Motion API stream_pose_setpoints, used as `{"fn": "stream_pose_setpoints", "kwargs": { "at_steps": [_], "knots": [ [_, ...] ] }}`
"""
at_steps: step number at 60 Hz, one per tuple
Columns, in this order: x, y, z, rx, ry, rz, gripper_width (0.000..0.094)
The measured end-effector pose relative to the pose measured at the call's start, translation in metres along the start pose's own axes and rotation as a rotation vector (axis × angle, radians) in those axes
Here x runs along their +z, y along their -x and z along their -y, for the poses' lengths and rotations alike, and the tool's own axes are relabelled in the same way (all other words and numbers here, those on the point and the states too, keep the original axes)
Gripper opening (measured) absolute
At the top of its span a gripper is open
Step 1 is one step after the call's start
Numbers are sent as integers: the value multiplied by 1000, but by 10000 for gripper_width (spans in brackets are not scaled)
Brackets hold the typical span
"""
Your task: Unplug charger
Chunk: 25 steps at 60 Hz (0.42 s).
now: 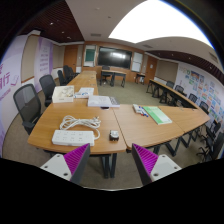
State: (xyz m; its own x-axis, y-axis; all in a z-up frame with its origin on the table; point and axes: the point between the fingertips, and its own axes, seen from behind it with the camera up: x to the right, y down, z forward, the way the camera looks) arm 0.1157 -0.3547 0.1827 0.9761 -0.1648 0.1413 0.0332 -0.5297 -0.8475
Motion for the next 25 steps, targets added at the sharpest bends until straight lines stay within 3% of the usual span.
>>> {"fn": "stream_pose_setpoints", "kwargs": {
  "at_steps": [25],
  "knots": [
    [-91, 9, -8, -9, -53, 22, 849]
  ]
}}
